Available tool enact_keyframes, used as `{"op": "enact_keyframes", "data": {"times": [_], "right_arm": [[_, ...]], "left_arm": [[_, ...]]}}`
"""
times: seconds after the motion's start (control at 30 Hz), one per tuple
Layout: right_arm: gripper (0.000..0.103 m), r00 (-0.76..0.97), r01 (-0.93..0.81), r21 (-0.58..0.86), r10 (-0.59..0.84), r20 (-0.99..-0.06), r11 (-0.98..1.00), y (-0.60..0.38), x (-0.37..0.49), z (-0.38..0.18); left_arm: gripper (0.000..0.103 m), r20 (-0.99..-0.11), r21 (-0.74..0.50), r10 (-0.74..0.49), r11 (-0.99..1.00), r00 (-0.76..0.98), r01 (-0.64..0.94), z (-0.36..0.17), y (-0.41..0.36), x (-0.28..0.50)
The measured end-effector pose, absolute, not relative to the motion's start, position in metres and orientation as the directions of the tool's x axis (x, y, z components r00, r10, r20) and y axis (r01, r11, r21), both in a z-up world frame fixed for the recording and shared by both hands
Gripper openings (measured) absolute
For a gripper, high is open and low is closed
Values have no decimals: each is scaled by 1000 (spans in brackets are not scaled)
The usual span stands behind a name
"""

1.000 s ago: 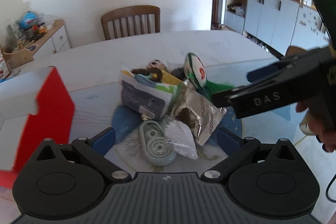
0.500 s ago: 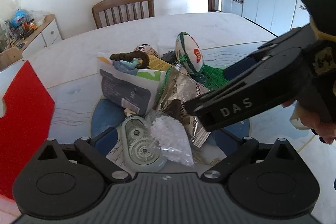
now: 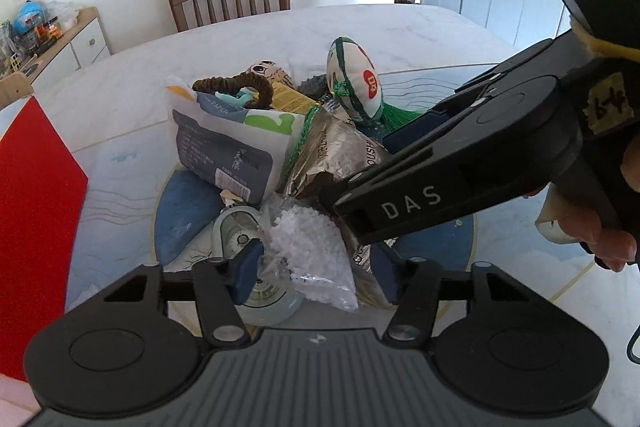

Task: Organize objects
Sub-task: 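Grasp the silver ZHOUSHI bag with the right gripper while the left grasps the clear bead bag, then lift both held bags and carry them toward the white red-edged box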

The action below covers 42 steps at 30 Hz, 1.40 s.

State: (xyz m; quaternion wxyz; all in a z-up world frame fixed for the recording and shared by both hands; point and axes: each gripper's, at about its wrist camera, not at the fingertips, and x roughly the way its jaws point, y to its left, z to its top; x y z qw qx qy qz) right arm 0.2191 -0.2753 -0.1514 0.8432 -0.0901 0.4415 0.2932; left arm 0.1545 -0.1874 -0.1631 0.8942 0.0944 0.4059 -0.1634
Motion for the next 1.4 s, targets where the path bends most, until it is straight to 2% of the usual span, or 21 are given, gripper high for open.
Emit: {"op": "enact_keyframes", "data": {"times": [0.1,0.23,0.4,0.87,0.93,1.03,1.23,1.27,1.33,1.4], "right_arm": [[57,438,-571,113,418,-795,813,-275,218,-150],[47,443,-563,111,413,-796,819,-275,216,-149],[40,445,-537,131,412,-795,833,-278,211,-142],[39,457,-486,198,441,-772,851,-298,181,-107],[39,467,-480,203,444,-765,853,-299,177,-100],[39,491,-470,199,442,-751,860,-300,171,-89],[39,530,-426,151,381,-757,892,-301,164,-85],[39,532,-413,155,375,-759,898,-303,162,-85],[39,528,-394,162,367,-766,905,-306,158,-87],[39,534,-376,148,345,-772,915,-308,154,-89]], "left_arm": [[41,-760,46,-202,932,618,360,-164,-186,155],[35,-763,40,-202,934,614,356,-162,-185,156],[31,-757,36,-211,932,618,361,-158,-184,153],[28,-724,-78,-259,952,639,297,-122,-154,133],[24,-716,-89,-266,952,645,294,-118,-147,130],[23,-707,-101,-274,951,652,291,-114,-137,127],[24,-704,-58,-325,912,631,406,-122,-147,126],[25,-707,-56,-331,907,625,417,-125,-151,128],[37,-717,-62,-343,899,607,434,-133,-156,133],[73,-721,-67,-342,900,602,431,-139,-160,135]]}}
